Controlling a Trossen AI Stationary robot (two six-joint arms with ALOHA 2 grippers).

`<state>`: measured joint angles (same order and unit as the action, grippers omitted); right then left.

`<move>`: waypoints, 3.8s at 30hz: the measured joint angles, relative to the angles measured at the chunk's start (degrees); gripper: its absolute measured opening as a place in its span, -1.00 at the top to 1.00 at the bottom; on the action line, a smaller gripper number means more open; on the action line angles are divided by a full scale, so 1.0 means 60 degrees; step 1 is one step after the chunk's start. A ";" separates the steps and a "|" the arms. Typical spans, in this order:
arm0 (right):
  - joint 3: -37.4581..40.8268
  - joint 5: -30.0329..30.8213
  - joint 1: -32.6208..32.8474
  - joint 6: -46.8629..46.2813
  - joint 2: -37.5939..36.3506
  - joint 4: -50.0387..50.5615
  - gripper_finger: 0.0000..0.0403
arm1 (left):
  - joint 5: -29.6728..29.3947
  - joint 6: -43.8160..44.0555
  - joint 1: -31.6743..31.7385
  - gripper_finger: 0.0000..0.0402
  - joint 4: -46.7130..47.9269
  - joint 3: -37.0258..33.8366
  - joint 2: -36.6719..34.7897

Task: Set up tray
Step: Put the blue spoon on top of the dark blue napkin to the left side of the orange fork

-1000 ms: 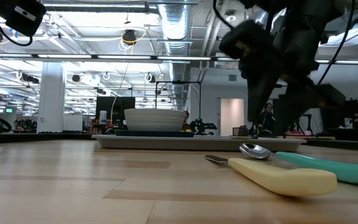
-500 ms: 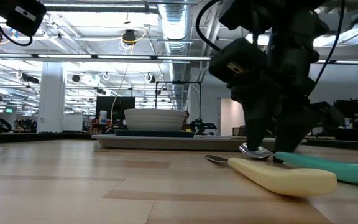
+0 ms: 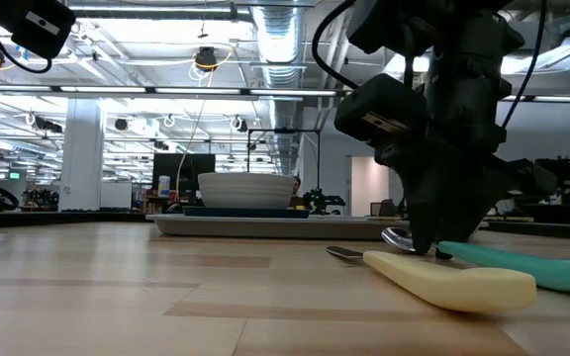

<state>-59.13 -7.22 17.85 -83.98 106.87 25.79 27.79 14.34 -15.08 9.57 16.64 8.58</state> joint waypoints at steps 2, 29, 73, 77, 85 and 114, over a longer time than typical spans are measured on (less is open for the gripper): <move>0.0006 0.0007 0.0000 -0.0004 0.0000 0.0046 0.59 | 0.0000 -0.0002 0.0001 0.04 0.0003 0.0000 0.0002; 0.0069 0.0771 -0.0250 -0.0095 -0.0790 -0.1297 1.00 | 0.0006 0.0001 0.0001 0.04 0.0006 0.0000 0.0003; 0.0029 -0.2343 -0.8046 0.4599 -0.0562 -0.3104 1.00 | 0.0000 0.0187 0.0000 0.04 0.0003 0.0000 0.0001; 0.0029 -0.2354 -0.8203 0.4664 -0.0412 -0.3145 1.00 | 0.0002 0.0217 0.0000 0.04 0.0003 0.0000 0.0003; 0.0029 -0.2302 -0.8244 0.4508 -0.0403 -0.3070 1.00 | 0.0001 0.0217 0.0000 0.04 0.0003 0.0000 0.0003; 0.0018 -0.2259 -0.8276 0.4505 0.0047 -0.3117 0.90 | 0.0000 0.0222 0.0001 0.04 0.0003 0.0000 0.0003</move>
<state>-59.03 -20.78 -31.81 -56.95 107.15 7.09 27.79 15.67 -15.07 9.58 16.64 8.60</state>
